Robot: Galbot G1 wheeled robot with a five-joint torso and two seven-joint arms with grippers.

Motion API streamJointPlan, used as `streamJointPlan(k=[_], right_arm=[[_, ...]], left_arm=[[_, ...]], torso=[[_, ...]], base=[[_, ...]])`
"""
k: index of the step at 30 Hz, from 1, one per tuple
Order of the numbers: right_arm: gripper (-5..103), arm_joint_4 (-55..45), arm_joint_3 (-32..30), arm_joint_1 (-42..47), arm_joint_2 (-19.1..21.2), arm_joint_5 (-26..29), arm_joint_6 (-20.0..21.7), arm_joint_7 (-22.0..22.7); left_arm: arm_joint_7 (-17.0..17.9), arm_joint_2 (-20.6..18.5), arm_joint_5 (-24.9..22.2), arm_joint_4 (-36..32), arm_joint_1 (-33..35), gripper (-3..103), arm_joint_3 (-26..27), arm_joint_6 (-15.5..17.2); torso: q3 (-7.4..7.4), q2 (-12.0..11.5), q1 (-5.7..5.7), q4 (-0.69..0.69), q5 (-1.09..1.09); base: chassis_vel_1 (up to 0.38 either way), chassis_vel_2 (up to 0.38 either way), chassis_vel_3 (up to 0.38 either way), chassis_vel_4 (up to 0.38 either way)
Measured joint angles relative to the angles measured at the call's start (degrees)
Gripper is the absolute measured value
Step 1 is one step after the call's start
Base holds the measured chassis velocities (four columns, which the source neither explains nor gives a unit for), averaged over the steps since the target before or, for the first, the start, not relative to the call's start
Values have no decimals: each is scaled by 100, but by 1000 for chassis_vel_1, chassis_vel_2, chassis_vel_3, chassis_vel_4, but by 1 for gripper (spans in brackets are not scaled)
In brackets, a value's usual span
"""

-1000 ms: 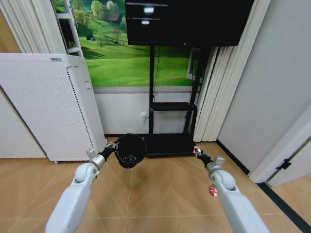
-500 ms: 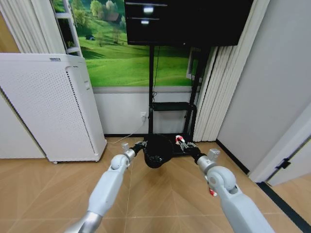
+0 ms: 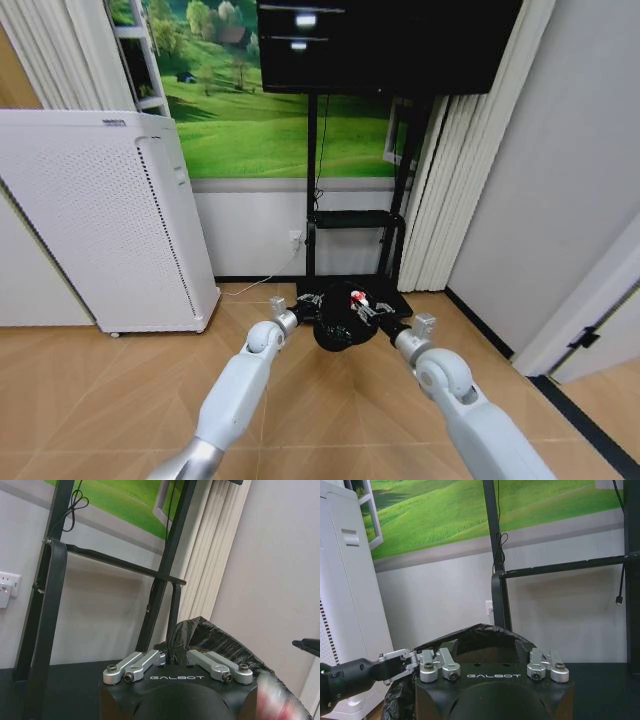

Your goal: Pick up the trash bin and place the garbage on the floor into it.

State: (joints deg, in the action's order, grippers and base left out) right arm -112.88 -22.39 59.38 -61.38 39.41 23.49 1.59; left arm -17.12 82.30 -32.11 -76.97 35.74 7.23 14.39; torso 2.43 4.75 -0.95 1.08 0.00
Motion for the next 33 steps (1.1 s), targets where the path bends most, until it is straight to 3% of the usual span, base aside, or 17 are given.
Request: streamJointPlan(k=[2,5,7,10,14,16,19,22,26,33], right_arm=[[77,-31,-63,-10,-2,18,23,52],[83,13,-135,-31,-29,29,24,69],[94,239,-377,-112,-77,62,11,151],[99,487,-568,-189,-36,88,-56,261],[100,920,-677,-262,-30,-122,-186,378],[100,1400,-655,-298,-143,-729,-456,400],[100,1764,-599,-308,-286,-1121,-672,374],[100,2365,-454,-261,-701,-1719,-980,345],[100,2793,-328,-213,-1019,-2127,-1119,261],[100,3019,-298,-251,-1118,-2300,-1108,117]], left_arm=[[26,-58,-4,-80,46,7,22,10],[48,-91,-4,-123,76,7,46,10],[124,-259,-2,-374,198,7,157,10],[164,-491,181,-597,332,7,338,-7],[192,-871,368,-971,575,7,654,-8],[222,-1126,378,-1289,785,7,899,47],[257,-1297,374,-1515,974,7,1072,71],[280,-1577,374,-2020,1530,7,1441,91],[237,-1691,375,-2416,2073,7,1760,97],[107,-1782,376,-2650,2404,7,2039,94]], torso=[[0,0,0,0,0],[0,0,0,0,-1],[0,0,0,1,0],[0,0,0,2,-1],[0,0,0,-1,-2],[0,0,0,-2,-2],[0,0,0,-1,-1],[0,0,1,-1,-2],[0,0,1,-2,-3],[0,0,1,1,-2]], base=[[0,0,0,0],[0,0,0,0],[0,0,0,0],[0,0,0,0],[0,0,0,0],[0,0,0,0],[0,0,0,0],[0,0,0,0],[0,0,0,0],[0,0,0,0]])
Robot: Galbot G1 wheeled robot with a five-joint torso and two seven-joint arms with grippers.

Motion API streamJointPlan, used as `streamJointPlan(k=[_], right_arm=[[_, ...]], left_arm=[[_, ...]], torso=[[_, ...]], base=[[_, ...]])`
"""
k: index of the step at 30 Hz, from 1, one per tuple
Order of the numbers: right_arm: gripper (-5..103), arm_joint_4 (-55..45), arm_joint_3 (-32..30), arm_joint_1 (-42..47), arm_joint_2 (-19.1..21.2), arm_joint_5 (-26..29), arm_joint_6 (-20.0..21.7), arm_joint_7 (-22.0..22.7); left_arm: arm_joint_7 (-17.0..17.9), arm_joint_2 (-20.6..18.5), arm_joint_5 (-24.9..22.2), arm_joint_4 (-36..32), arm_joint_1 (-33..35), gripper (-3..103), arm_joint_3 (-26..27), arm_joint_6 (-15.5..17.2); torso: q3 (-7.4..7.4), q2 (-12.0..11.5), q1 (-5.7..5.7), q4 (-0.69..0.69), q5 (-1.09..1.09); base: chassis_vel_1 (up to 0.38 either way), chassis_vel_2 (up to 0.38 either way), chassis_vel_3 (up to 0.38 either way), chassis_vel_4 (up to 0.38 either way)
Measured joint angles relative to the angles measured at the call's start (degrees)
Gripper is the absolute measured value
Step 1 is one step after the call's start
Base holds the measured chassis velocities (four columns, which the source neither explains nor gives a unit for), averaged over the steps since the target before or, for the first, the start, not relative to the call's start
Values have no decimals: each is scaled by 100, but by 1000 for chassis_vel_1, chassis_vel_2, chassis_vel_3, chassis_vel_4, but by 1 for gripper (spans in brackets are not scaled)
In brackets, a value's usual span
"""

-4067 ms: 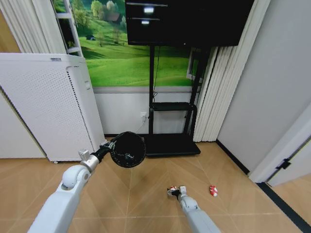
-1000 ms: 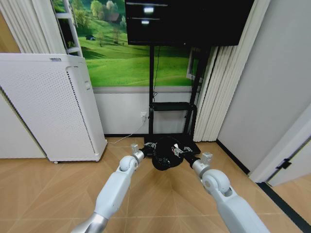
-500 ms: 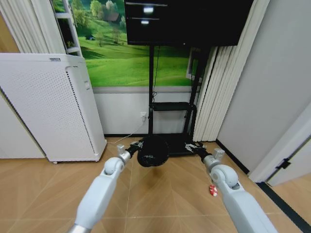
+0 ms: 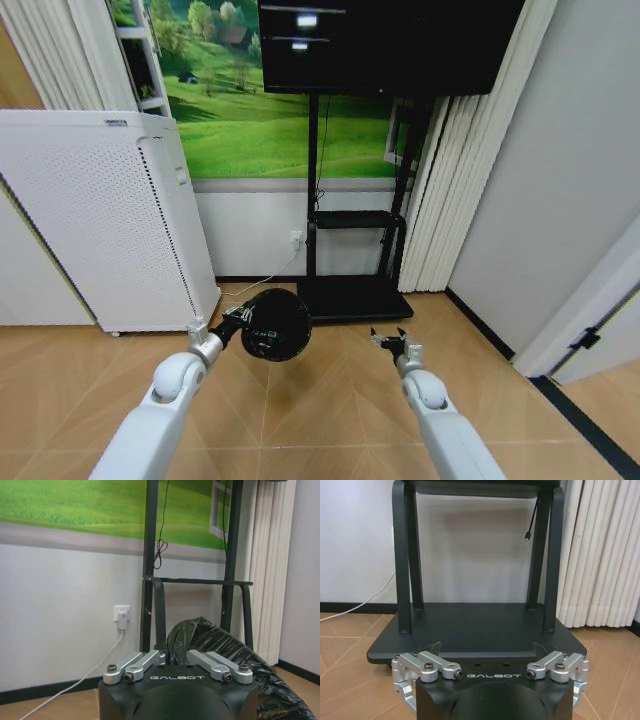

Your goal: Pick up the trash bin and place the garbage on the floor into it.

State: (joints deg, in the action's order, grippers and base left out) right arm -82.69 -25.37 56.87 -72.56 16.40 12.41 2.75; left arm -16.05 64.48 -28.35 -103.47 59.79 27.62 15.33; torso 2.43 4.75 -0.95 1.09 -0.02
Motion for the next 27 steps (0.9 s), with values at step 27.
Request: streamJointPlan(k=[27], right_arm=[[100,-25,-21,-29,79,251,225,-44]], left_arm=[[-166,-37,-134,-48,43,7,170,-12]], torso=[[0,0,0,-1,2]], base=[[-17,-18,16,19]])
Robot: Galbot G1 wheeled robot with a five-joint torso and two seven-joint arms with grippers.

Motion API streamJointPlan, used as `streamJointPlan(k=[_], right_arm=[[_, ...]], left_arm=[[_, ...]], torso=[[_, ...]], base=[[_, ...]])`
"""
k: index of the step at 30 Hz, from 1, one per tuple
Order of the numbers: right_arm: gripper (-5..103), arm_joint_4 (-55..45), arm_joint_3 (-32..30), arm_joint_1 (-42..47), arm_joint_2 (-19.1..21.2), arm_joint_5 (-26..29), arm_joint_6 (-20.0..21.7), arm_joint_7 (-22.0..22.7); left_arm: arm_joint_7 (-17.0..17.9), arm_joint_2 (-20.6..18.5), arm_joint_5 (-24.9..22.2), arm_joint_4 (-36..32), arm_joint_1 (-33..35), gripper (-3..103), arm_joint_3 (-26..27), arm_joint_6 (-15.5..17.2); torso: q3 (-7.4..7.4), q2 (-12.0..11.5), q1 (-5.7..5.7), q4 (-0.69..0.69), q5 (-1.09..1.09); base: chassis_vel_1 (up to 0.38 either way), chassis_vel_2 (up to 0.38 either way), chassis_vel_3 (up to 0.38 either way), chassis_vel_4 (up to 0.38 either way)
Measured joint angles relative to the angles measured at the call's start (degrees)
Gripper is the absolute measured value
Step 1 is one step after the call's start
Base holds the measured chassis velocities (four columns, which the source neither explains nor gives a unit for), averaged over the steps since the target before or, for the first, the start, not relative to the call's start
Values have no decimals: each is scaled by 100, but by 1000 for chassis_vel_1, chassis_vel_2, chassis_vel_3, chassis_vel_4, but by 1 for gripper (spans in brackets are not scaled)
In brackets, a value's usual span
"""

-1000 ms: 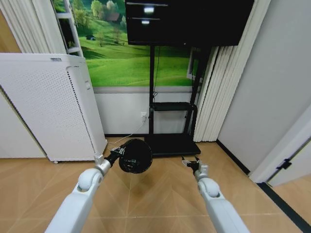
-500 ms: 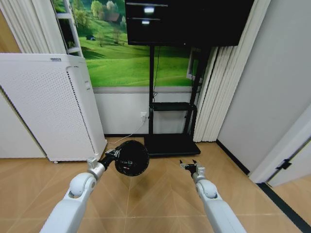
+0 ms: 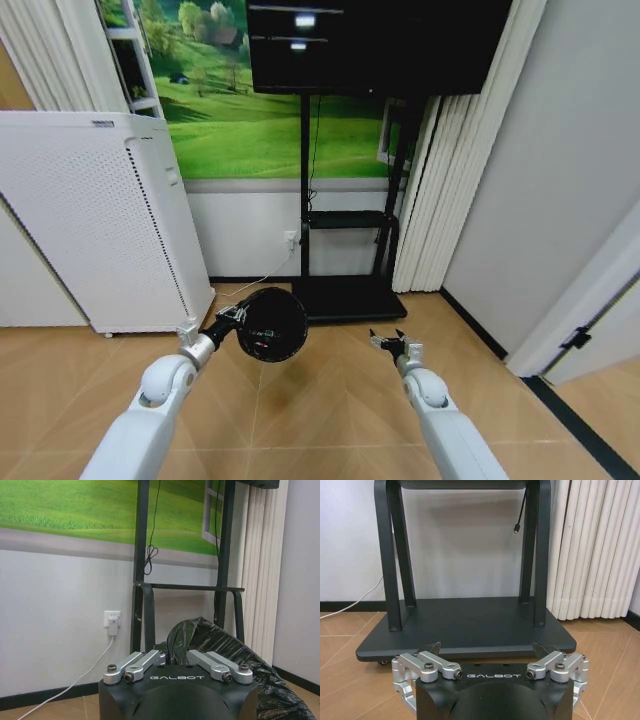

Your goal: Pick up the trash bin and place the garbage on the floor into it.

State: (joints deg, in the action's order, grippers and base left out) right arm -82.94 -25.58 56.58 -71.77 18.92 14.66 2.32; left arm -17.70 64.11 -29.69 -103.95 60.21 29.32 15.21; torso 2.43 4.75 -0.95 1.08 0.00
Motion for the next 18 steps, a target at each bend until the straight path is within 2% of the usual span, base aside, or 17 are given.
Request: streamJointPlan(k=[7,18], right_arm=[[100,18,0,-30,-12,-7,43,0],[100,32,-3,-66,-21,-19,74,0]], left_arm=[[-56,-22,-4,10,28,7,32,-18],[-83,-67,-57,33,-16,7,34,-28]], torso=[[0,0,0,-1,-1],[0,0,0,0,0]], base=[[-67,-58,57,63],[-174,-160,169,173]])
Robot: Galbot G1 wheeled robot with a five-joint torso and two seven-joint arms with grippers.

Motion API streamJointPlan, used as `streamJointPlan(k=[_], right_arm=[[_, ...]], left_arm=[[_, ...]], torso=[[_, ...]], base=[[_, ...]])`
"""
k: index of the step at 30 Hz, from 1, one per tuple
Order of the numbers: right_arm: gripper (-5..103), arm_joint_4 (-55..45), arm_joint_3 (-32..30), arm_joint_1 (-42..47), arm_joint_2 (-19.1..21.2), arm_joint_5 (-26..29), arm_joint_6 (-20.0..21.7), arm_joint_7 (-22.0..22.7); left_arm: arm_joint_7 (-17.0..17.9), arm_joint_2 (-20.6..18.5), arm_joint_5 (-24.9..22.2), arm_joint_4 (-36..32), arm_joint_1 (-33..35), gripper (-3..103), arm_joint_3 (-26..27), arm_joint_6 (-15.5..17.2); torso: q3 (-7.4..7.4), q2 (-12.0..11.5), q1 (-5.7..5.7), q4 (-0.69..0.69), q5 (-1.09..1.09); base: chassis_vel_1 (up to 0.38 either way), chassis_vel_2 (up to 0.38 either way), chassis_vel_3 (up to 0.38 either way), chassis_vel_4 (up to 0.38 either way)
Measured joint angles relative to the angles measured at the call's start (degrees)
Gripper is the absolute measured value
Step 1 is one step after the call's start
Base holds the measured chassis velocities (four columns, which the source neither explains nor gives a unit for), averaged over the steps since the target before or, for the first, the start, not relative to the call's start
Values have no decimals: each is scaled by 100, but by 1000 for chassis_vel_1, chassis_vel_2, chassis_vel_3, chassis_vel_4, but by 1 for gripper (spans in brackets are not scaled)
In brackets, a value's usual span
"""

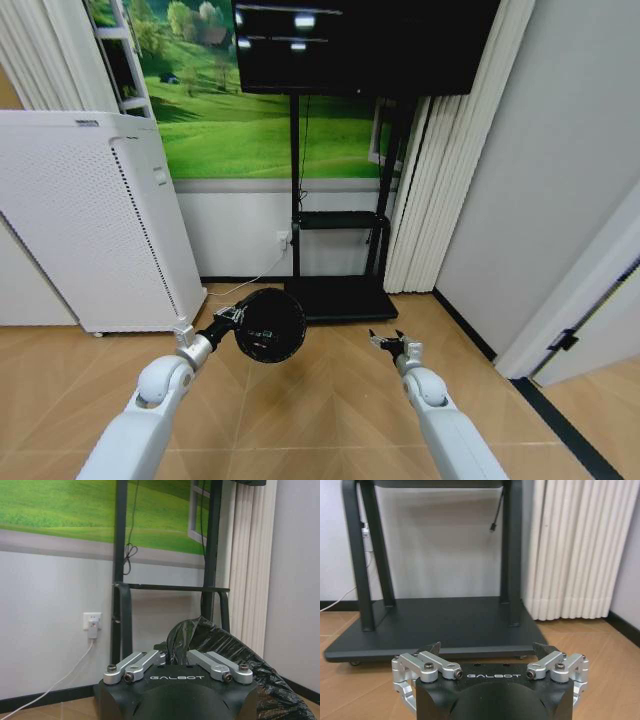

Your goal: Pick up the trash bin and place the garbage on the floor into it.

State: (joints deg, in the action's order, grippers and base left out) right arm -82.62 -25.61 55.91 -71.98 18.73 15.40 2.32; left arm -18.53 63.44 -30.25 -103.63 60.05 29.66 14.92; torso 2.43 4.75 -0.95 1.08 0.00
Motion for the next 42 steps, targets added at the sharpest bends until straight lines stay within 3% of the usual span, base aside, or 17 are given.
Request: streamJointPlan(k=[14,23,33,42], right_arm=[[100,75,45,31,-6,-64,-21,11],[100,298,144,355,-41,277,605,151],[100,1445,134,307,-417,225,754,429],[100,2398,66,22,-665,231,585,454]], left_arm=[[-36,-1,-38,12,-27,7,20,-9],[28,-24,-61,-106,-33,7,77,29],[123,-15,-41,-292,-5,7,56,98],[169,-35,-20,-325,16,7,55,107]], torso=[[0,0,0,2,2],[0,0,0,-4,-1],[0,0,0,1,-1],[0,0,0,-1,0]], base=[[-173,-183,179,172],[26,28,-18,-27],[0,0,0,0],[0,0,0,0]])
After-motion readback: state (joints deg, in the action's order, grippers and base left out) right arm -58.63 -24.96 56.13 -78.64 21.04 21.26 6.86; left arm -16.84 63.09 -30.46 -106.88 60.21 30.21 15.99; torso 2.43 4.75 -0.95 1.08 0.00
